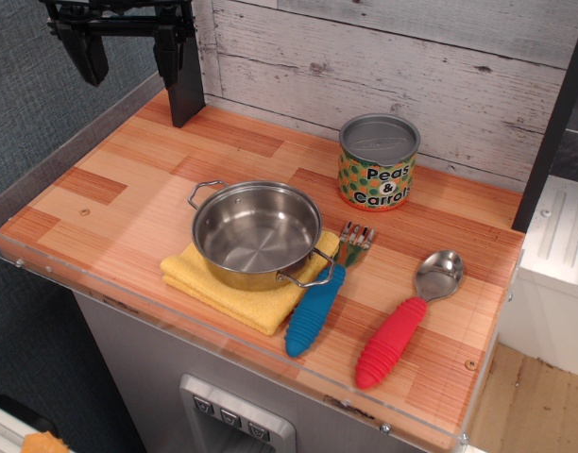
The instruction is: Move the red spoon to the other side of the silver pan.
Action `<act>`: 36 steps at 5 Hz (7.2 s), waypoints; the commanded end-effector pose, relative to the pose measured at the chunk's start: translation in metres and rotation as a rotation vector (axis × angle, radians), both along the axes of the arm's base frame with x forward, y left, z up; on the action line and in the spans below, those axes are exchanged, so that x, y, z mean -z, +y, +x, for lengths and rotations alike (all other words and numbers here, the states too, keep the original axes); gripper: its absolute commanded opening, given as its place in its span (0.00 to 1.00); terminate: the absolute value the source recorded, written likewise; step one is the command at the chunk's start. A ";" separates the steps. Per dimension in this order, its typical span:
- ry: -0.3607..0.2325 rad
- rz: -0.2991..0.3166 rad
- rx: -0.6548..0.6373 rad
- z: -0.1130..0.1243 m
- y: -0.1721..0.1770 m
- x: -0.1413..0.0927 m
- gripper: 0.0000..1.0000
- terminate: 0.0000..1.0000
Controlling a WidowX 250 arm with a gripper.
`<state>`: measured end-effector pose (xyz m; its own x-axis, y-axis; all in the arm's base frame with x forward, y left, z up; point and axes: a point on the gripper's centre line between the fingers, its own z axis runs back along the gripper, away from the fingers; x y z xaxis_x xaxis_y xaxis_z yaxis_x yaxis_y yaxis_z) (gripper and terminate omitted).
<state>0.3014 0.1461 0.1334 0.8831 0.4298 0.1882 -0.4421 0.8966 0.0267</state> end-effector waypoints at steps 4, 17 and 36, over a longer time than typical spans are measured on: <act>-0.014 0.037 0.177 0.002 -0.057 -0.004 1.00 0.00; 0.192 -0.090 0.724 -0.024 -0.250 0.119 1.00 0.00; 0.184 0.040 0.453 -0.022 0.008 0.101 0.00 0.00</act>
